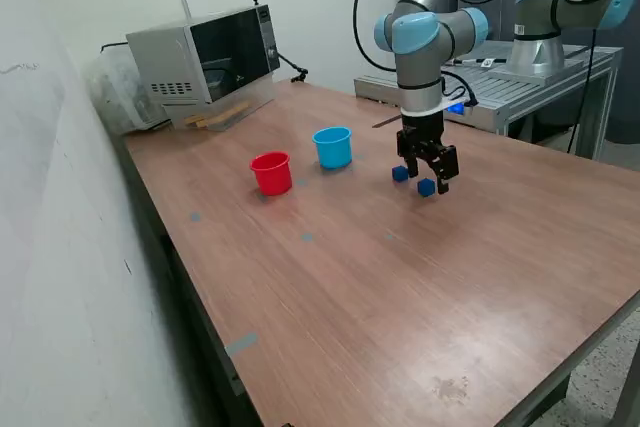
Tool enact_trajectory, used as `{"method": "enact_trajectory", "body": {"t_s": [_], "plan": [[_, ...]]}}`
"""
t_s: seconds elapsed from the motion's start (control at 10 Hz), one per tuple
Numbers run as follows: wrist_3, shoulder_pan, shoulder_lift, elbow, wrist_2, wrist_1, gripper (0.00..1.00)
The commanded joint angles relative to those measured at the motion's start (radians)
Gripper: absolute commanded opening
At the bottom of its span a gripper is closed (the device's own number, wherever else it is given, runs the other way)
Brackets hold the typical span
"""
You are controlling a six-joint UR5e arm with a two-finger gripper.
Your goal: Place red objects in the red bin, and blue objects in the blue bin.
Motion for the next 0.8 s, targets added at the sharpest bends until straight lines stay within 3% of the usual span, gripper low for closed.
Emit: {"method": "enact_trajectory", "body": {"t_s": [0.0,0.7], "plan": [[-0.011,0.000,0.012,0.001,0.000,-0.002,0.00],[-0.058,-0.001,-0.016,-0.025,-0.017,0.005,0.00]]}}
